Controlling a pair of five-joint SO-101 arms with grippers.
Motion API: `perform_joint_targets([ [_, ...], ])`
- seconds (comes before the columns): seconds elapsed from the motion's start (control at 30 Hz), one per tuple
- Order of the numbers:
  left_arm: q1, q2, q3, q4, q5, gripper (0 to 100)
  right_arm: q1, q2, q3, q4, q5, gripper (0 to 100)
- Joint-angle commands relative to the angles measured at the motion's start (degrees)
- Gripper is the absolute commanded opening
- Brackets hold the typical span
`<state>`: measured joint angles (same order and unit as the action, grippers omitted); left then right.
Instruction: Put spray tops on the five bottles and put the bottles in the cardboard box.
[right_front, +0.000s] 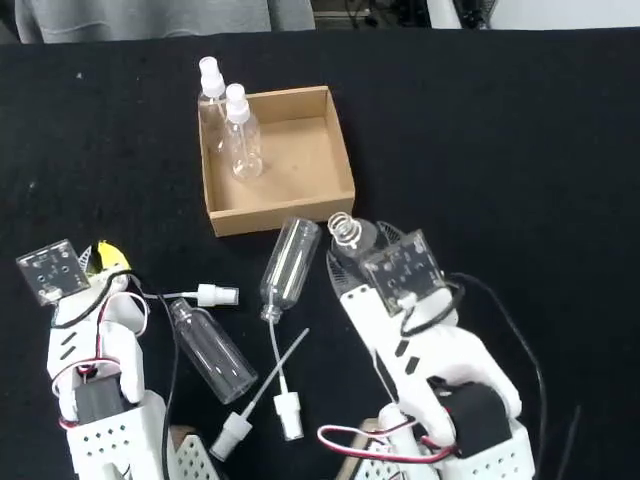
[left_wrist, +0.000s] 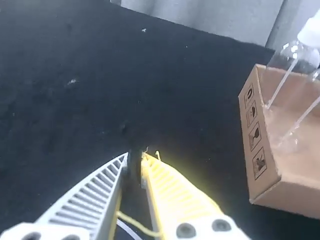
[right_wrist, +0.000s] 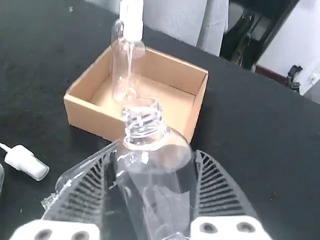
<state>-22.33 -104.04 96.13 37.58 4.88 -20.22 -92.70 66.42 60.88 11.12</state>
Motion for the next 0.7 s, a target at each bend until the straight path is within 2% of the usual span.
perform_joint_targets([
  [0.0,-0.4,-0.4,1.2,0.3,-4.0,4,-0.3,-4.6,0.8,-1.7,0.1,7.4],
  [0.17,-0.5,-0.4,0.7,1.4,-4.1,4,-0.3,-10.6,3.1,-1.7,0.1,7.4],
  [0.4,0.0,-0.4,-7.2,15.9,-4.1,4,-0.3,-16.4,6.0,-1.6,-0.1,7.4],
  [0.57,-0.2,-0.4,-8.1,16.3,-4.1,5,-0.3,-16.1,6.5,-1.6,-0.4,7.4],
  [0.67,-0.2,-0.3,-9.8,16.8,-4.1,8,-0.3,-16.1,7.3,-1.6,-0.4,7.4],
])
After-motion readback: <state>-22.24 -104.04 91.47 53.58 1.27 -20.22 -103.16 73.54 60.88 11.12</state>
